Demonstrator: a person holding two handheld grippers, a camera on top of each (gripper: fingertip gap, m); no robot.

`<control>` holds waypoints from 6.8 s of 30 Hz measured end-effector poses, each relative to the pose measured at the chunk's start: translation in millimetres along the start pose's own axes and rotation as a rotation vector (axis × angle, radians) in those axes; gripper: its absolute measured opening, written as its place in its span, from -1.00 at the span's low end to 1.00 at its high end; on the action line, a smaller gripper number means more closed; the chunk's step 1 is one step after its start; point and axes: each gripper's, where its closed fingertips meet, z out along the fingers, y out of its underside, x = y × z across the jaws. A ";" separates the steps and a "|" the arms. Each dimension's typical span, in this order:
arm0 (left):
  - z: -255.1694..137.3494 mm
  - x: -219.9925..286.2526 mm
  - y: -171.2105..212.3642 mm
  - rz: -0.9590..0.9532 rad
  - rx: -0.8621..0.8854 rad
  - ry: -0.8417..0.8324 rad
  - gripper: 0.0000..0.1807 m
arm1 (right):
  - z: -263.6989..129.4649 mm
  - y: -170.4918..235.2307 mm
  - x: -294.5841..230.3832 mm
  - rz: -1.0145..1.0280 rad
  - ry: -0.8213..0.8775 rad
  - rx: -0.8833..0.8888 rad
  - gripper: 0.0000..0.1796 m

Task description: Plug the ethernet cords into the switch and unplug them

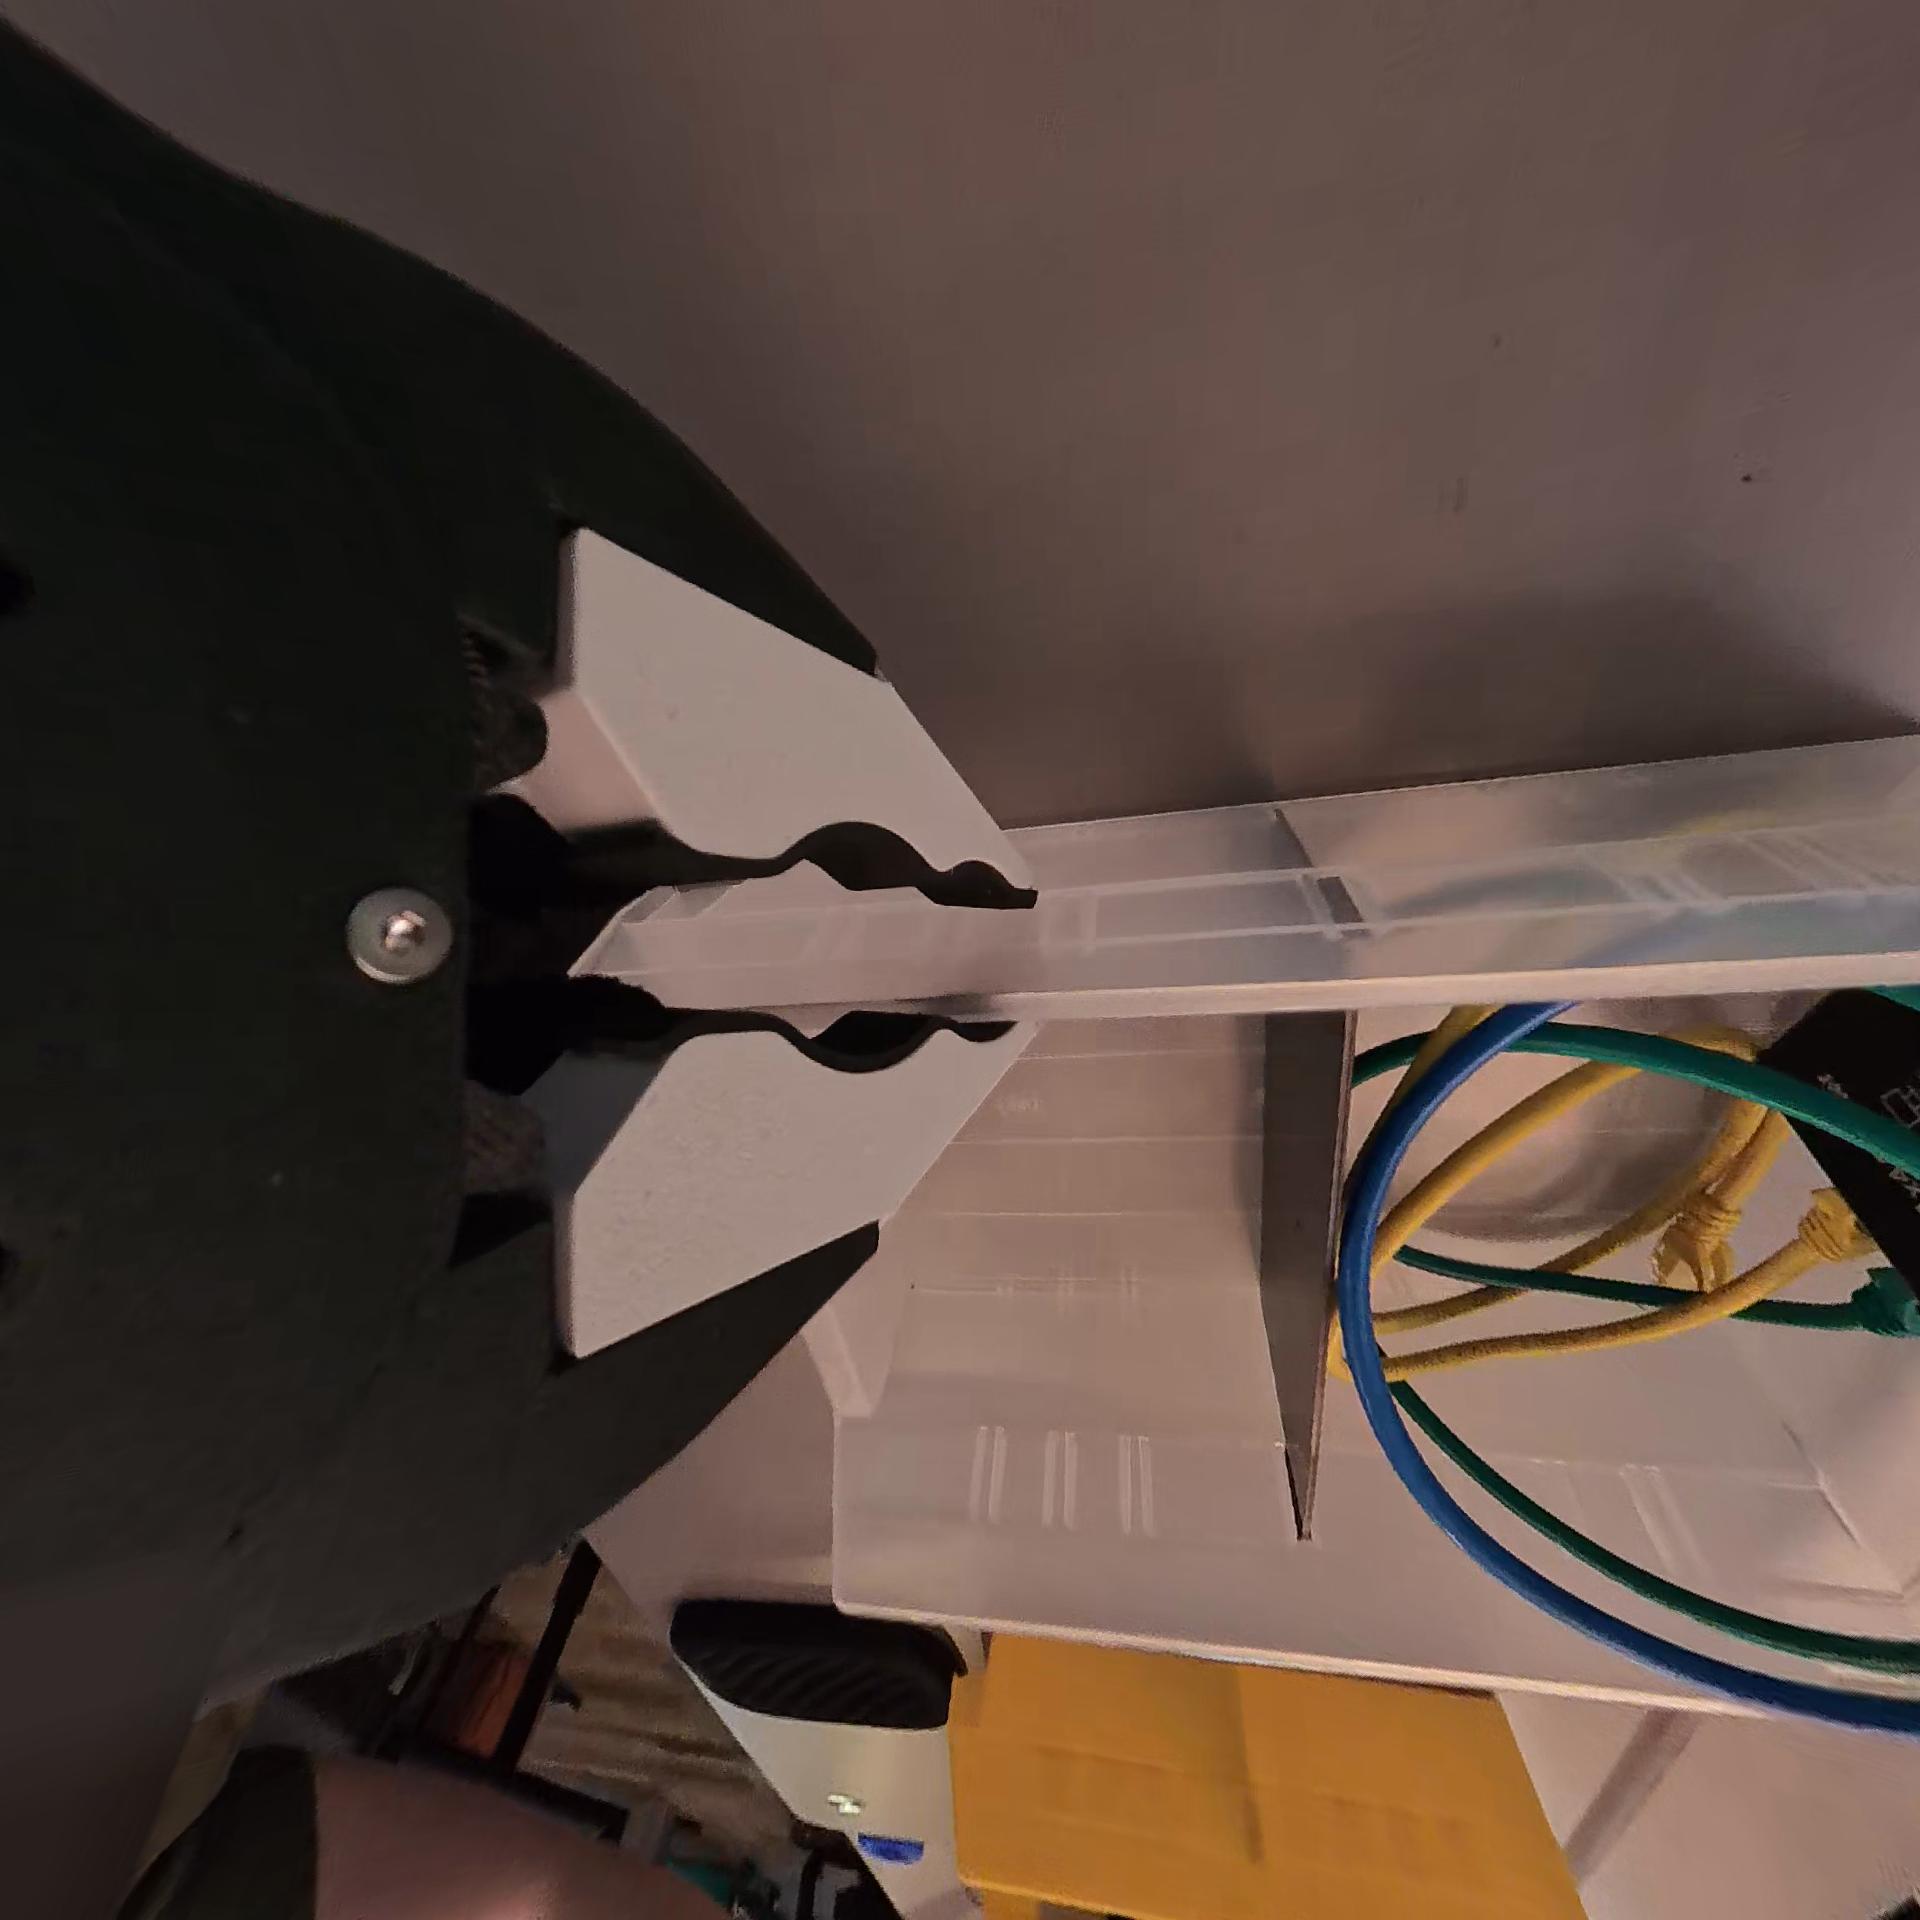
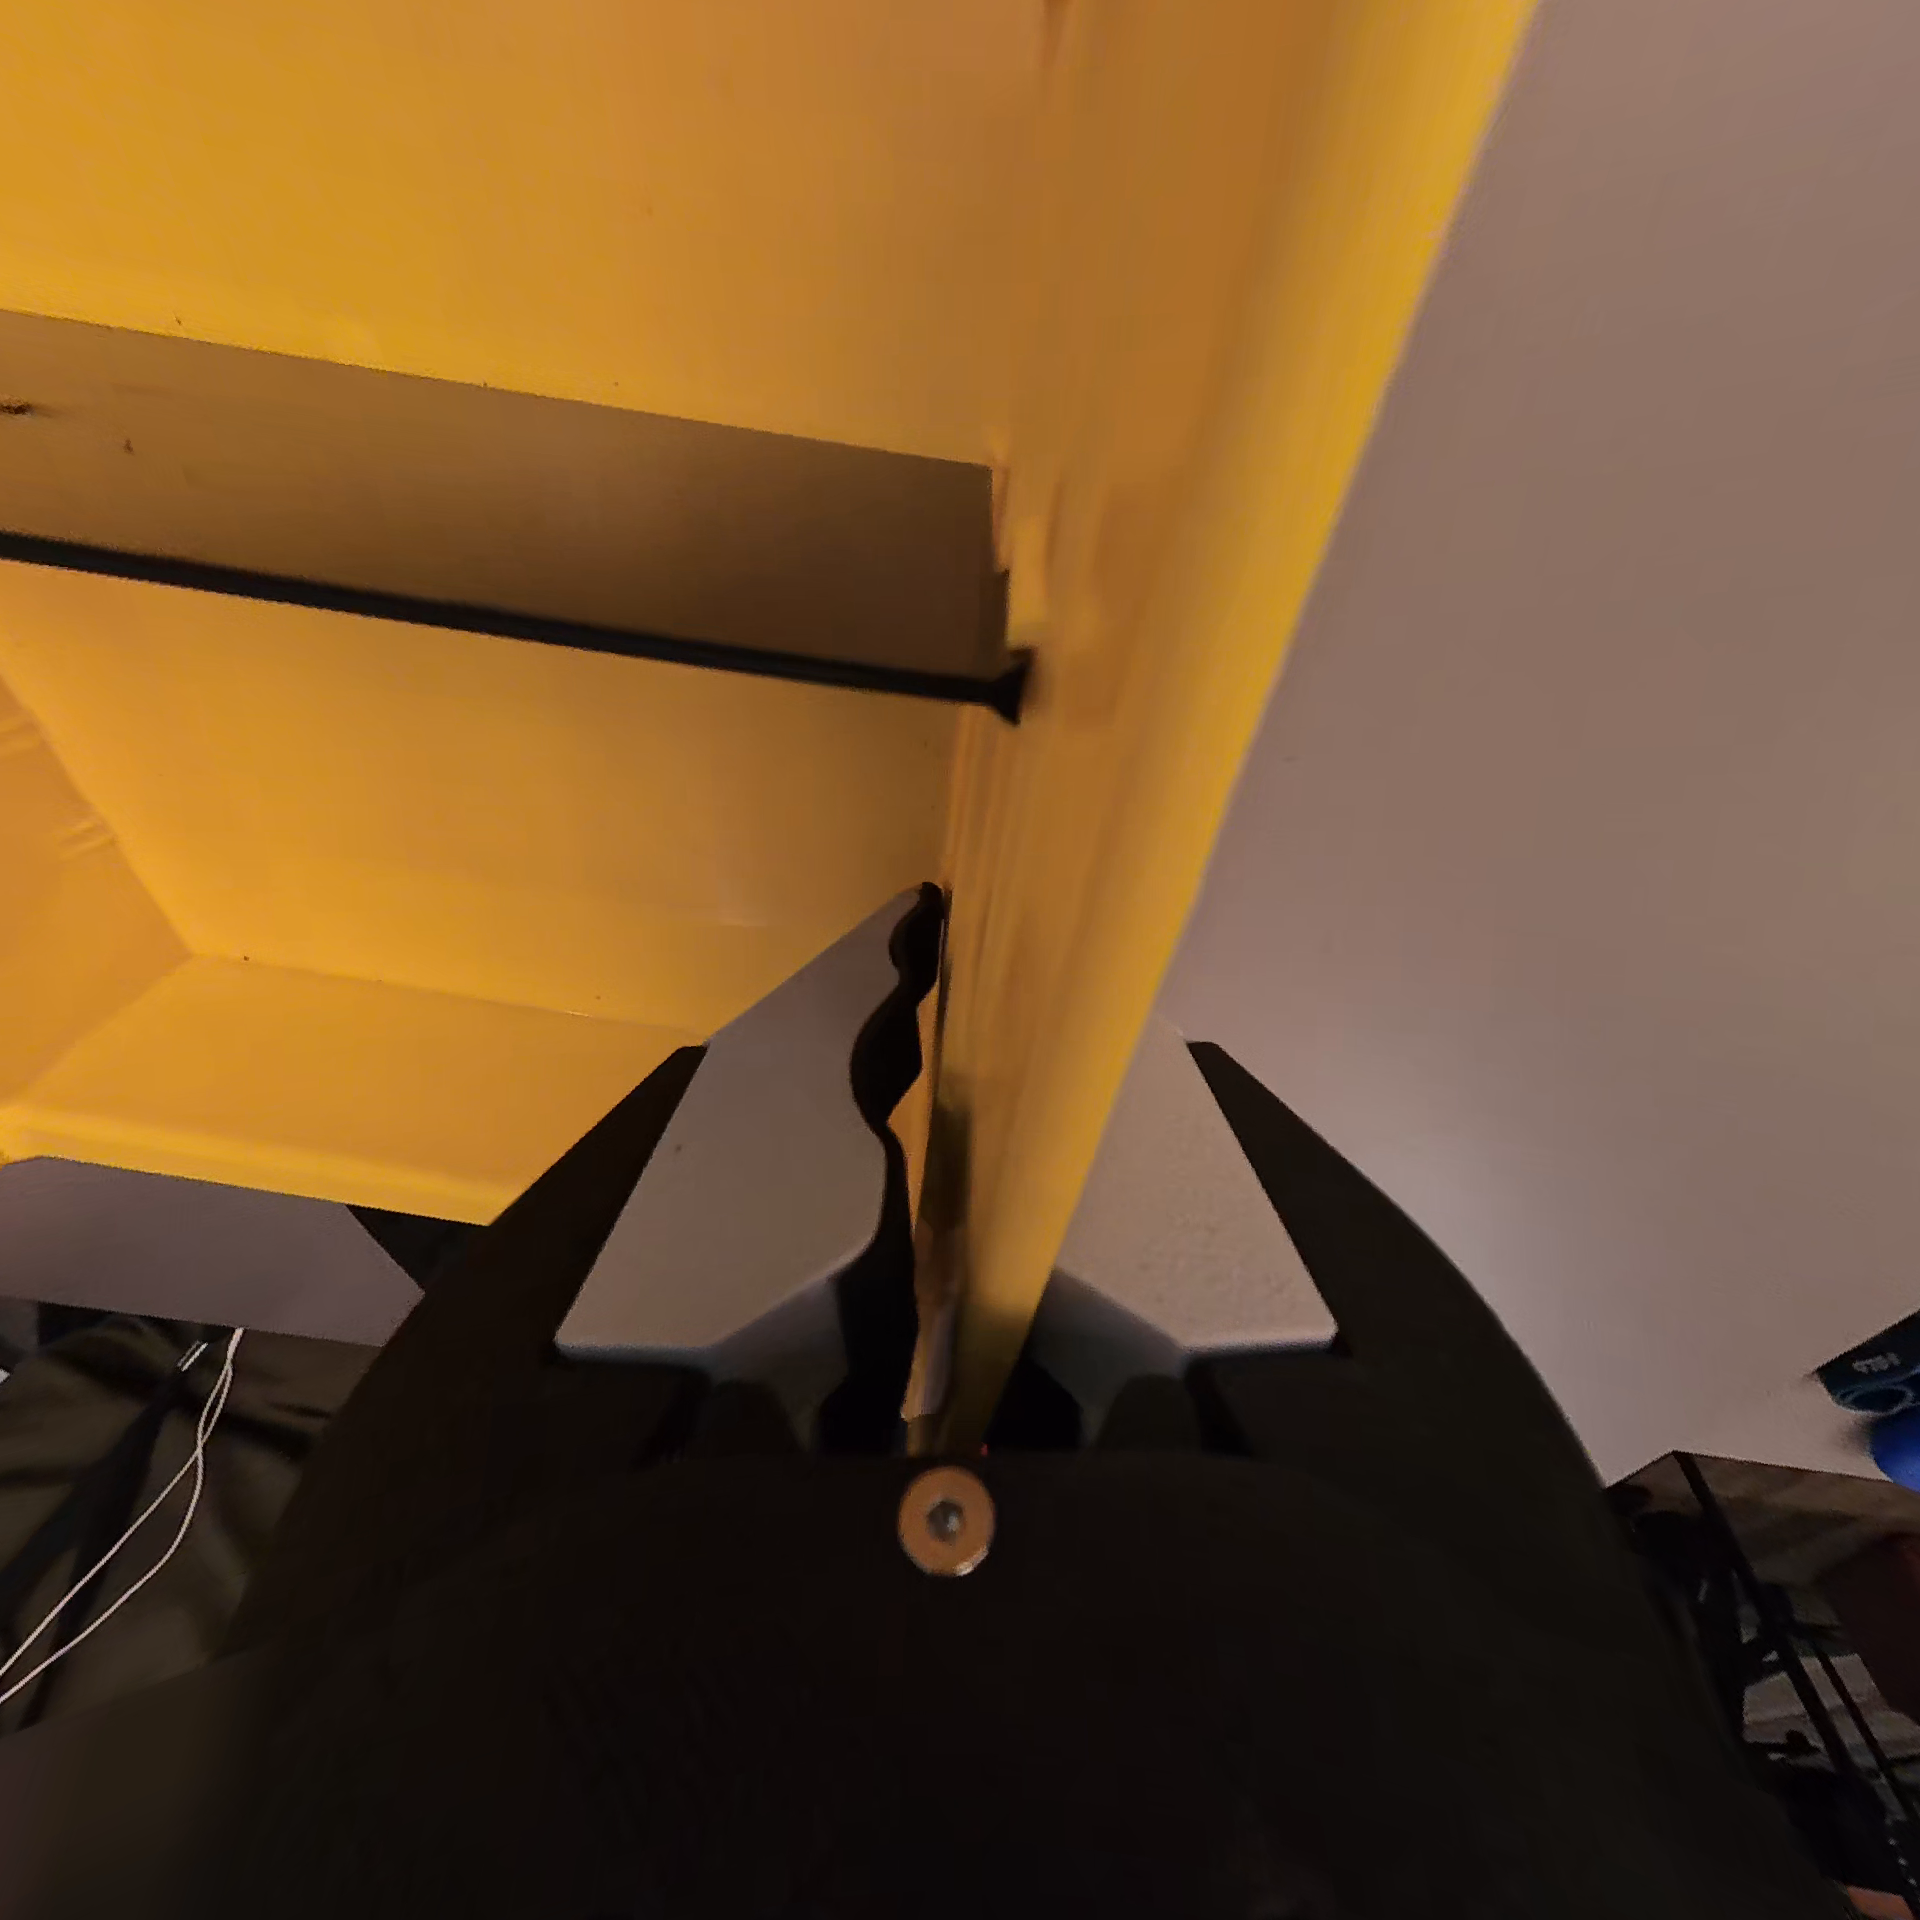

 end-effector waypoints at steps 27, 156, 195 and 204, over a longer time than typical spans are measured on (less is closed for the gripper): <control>-167.0 156.4 -100.9 0.700 1.250 -0.009 -0.26 | -240.0 -76.5 -87.1 -0.393 0.214 1.166 -0.41; -25.0 381.6 -64.3 1.720 1.144 -0.498 -0.60 | -243.4 -100.5 -39.8 -0.362 0.217 1.321 -0.37; -21.7 429.0 10.7 0.994 0.378 1.043 -0.66 | -314.3 2.0 -255.1 -1.163 -0.379 1.891 -0.41; 9.8 419.8 -2.6 0.713 0.201 1.125 -0.66 | -264.5 25.2 -308.0 -1.567 0.025 1.745 -0.51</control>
